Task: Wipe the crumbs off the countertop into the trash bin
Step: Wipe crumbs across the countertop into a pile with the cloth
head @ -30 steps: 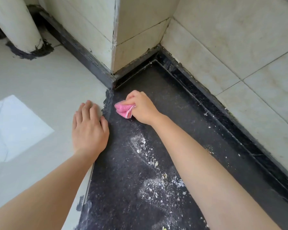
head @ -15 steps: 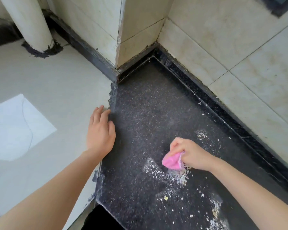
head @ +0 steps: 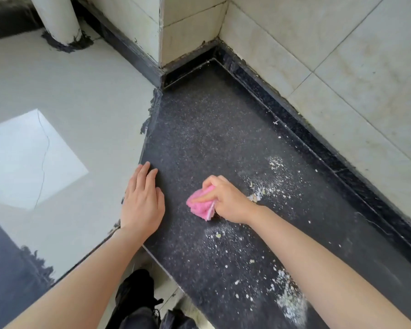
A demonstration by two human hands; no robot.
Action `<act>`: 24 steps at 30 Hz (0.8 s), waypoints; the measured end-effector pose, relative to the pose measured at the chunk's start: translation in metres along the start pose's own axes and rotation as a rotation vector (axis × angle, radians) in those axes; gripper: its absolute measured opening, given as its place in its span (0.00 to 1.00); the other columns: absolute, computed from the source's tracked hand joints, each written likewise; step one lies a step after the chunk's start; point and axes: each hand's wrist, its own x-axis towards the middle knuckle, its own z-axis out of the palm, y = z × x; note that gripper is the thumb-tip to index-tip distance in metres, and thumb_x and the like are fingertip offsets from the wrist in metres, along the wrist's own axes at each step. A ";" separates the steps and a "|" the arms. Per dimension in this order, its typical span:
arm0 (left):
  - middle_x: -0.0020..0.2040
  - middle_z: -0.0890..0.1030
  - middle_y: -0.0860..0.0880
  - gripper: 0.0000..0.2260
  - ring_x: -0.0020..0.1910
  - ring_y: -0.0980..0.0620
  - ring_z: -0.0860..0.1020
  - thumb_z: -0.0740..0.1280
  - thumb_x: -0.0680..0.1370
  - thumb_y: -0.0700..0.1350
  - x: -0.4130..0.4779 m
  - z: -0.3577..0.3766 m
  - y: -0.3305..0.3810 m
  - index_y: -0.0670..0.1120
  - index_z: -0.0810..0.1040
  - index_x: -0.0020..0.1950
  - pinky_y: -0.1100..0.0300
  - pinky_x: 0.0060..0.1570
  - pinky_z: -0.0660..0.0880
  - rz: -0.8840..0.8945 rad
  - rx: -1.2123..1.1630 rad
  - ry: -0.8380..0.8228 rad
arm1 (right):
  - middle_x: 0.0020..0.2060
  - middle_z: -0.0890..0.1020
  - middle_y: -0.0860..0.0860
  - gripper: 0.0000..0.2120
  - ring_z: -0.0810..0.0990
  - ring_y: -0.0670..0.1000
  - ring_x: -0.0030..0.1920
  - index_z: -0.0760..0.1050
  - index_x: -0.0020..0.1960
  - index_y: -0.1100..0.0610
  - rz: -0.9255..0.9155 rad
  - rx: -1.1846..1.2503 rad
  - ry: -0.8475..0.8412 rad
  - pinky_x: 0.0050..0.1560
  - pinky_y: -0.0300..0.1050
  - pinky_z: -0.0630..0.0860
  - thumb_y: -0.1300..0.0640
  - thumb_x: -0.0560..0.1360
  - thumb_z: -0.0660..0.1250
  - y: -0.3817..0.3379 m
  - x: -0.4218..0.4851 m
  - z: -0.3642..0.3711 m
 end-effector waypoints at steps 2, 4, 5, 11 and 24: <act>0.76 0.61 0.41 0.20 0.76 0.43 0.56 0.56 0.81 0.43 -0.011 0.001 0.002 0.39 0.64 0.72 0.49 0.75 0.53 -0.006 0.030 -0.006 | 0.52 0.71 0.48 0.22 0.68 0.48 0.56 0.82 0.56 0.49 0.055 -0.035 -0.062 0.65 0.47 0.67 0.70 0.73 0.59 0.014 -0.032 0.003; 0.76 0.59 0.41 0.21 0.76 0.42 0.54 0.54 0.81 0.45 -0.028 0.003 0.006 0.40 0.63 0.73 0.48 0.75 0.52 -0.026 0.056 -0.006 | 0.51 0.74 0.51 0.21 0.72 0.49 0.53 0.82 0.53 0.55 0.118 -0.083 -0.143 0.61 0.48 0.71 0.71 0.70 0.58 0.027 -0.060 0.001; 0.76 0.58 0.41 0.21 0.76 0.41 0.54 0.54 0.82 0.46 -0.038 0.004 0.008 0.40 0.62 0.73 0.47 0.75 0.51 -0.047 0.057 0.006 | 0.49 0.76 0.55 0.20 0.74 0.48 0.49 0.83 0.50 0.57 0.122 -0.094 -0.196 0.56 0.46 0.73 0.71 0.68 0.59 0.029 -0.069 -0.002; 0.74 0.60 0.39 0.22 0.75 0.41 0.55 0.53 0.82 0.47 -0.079 0.018 0.016 0.38 0.62 0.74 0.47 0.75 0.49 -0.127 0.125 0.041 | 0.37 0.75 0.39 0.16 0.71 0.37 0.37 0.84 0.52 0.48 -0.087 0.003 0.122 0.41 0.23 0.67 0.64 0.72 0.65 -0.016 -0.049 -0.006; 0.79 0.49 0.43 0.25 0.78 0.43 0.45 0.49 0.83 0.52 -0.071 0.009 0.013 0.43 0.52 0.78 0.49 0.75 0.43 -0.139 0.163 -0.120 | 0.45 0.75 0.46 0.18 0.71 0.48 0.49 0.84 0.51 0.54 -0.102 -0.324 -0.199 0.50 0.46 0.74 0.69 0.68 0.63 0.011 -0.117 0.036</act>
